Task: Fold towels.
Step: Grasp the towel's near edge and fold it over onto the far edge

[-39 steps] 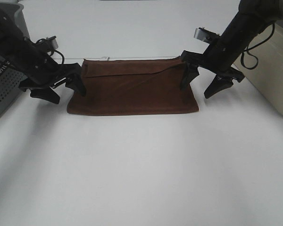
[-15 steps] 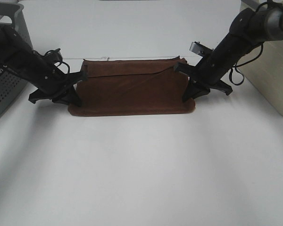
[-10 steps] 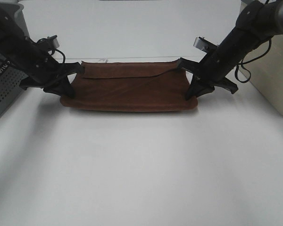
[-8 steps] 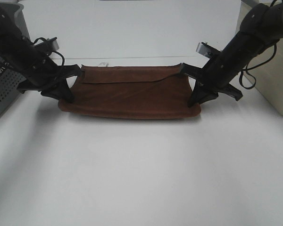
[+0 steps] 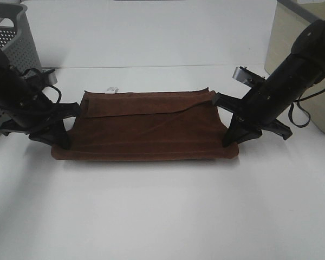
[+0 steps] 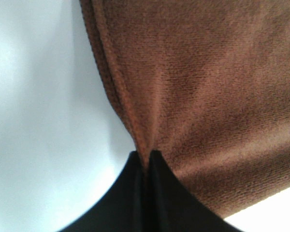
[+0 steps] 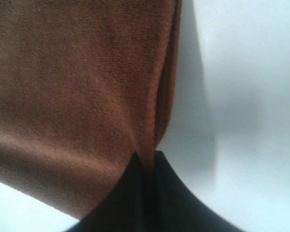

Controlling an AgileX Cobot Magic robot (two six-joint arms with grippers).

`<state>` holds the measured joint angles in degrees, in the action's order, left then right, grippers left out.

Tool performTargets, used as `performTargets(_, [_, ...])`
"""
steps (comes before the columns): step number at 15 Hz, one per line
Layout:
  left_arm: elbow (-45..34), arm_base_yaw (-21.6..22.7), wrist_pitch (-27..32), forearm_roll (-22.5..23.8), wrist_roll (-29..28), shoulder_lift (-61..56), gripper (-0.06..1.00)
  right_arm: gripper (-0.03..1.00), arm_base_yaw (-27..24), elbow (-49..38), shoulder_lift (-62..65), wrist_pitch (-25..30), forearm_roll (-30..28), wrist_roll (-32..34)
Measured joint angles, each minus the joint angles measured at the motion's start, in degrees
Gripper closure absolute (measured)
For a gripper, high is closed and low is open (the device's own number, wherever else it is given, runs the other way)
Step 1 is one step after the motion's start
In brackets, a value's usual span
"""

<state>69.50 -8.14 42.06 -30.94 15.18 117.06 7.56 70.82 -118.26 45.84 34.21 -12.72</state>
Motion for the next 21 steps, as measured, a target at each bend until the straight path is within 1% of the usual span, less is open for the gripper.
performTargets(3, [1.43,0.00,-0.23,0.00,-2.58,-0.86,0.94,0.97,0.00,1.55,0.40,-0.11,0.06,-0.06])
performTargets(6, [6.65,0.00,0.40,0.80,-4.87,-0.86,0.94,0.97,0.00,7.91,0.40,0.52,0.00,-0.06])
performTargets(9, [14.61,1.15,2.12,1.60,-7.45,1.03,0.94,0.97,0.00,17.19,-1.03,2.01,-1.43,0.52])
performTargets(10, [19.14,2.29,3.50,1.72,-8.08,3.50,0.94,0.97,0.00,22.12,-3.55,3.44,-3.09,2.01])
performTargets(11, [22.46,2.69,4.47,1.72,-8.25,5.50,0.94,0.97,0.00,25.10,-5.50,4.07,-3.78,2.58])
performTargets(14, [30.88,2.69,5.44,1.72,-8.25,12.61,0.94,0.97,0.00,33.00,-11.86,4.98,-4.76,3.21])
performTargets(16, [34.26,2.69,5.33,1.78,-8.25,15.87,0.94,0.97,0.00,35.98,-14.90,4.98,-5.04,3.21])
performTargets(17, [36.38,2.69,4.13,1.89,-8.31,18.79,0.94,0.97,0.00,38.50,-17.65,4.87,-5.16,3.21])
performTargets(21, [37.36,2.69,-1.15,2.01,-10.43,20.86,0.94,0.97,0.00,39.88,-20.80,2.86,-5.04,3.32])
